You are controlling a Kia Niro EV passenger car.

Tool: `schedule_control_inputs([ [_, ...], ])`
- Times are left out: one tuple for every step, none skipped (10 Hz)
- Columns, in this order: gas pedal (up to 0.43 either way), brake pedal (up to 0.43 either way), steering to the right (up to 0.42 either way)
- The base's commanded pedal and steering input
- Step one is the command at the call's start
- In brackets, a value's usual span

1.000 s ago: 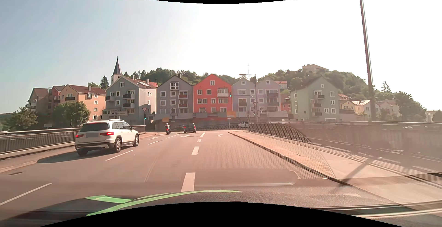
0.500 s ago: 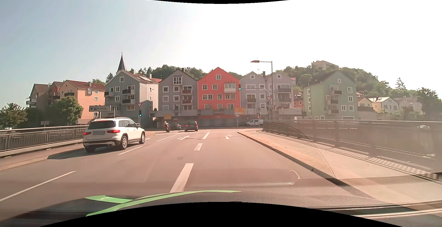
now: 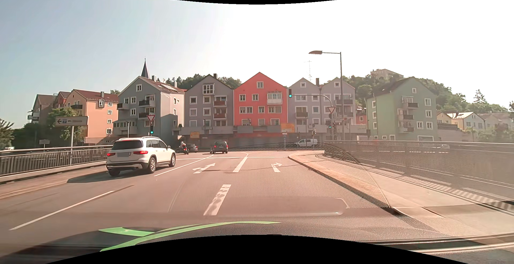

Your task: Follow the waypoints while adhering to traffic rules and regulations

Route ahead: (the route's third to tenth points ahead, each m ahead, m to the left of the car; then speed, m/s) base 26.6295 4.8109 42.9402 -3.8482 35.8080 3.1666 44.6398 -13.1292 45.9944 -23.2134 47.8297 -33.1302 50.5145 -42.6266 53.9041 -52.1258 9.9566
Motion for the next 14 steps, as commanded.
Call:
schedule_control_inputs([
  [0.0, 0.0, -0.013],
  [0.0, 0.0, -0.013],
  [0.0, 0.0, -0.011],
  [0.0, 0.0, -0.009],
  [0.0, 0.0, -0.008],
  [0.0, 0.0, -0.006],
  [0.0, 0.0, -0.005],
  [0.0, 0.0, -0.003],
  [0.0, 0.0, 0.0],
  [0.0, 0.0, 0.004],
  [0.0, 0.049, 0.012],
  [0.0, 0.067, 0.023],
  [0.0, 0.098, 0.035],
  [0.0, 0.085, 0.044],
])
